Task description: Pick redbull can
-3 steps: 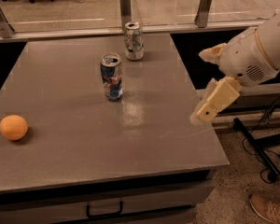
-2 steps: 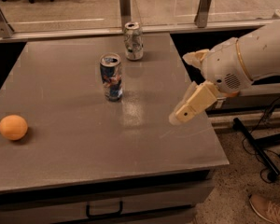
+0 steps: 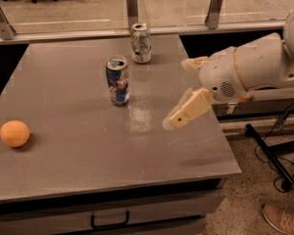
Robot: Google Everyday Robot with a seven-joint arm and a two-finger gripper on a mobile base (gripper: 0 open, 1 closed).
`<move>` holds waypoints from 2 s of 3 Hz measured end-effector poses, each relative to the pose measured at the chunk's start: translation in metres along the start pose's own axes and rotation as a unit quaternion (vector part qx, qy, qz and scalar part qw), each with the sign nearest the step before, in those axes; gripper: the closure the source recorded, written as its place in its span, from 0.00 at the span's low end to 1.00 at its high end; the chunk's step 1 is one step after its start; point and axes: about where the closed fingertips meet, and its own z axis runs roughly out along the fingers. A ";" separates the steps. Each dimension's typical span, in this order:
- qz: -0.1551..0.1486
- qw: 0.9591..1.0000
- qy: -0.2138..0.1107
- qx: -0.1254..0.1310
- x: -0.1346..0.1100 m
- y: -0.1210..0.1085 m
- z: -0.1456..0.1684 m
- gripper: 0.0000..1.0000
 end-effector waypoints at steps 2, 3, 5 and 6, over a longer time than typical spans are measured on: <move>0.016 0.994 -0.106 0.007 -0.037 -0.019 0.061 0.00; 0.016 0.992 -0.127 0.009 -0.048 -0.025 0.091 0.00; -0.005 0.984 -0.176 0.005 -0.084 -0.038 0.131 0.18; -0.009 0.984 -0.177 -0.006 -0.087 -0.036 0.145 0.40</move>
Offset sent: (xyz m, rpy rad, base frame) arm 0.0659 0.0909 -0.0141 0.2902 -0.0801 -0.0114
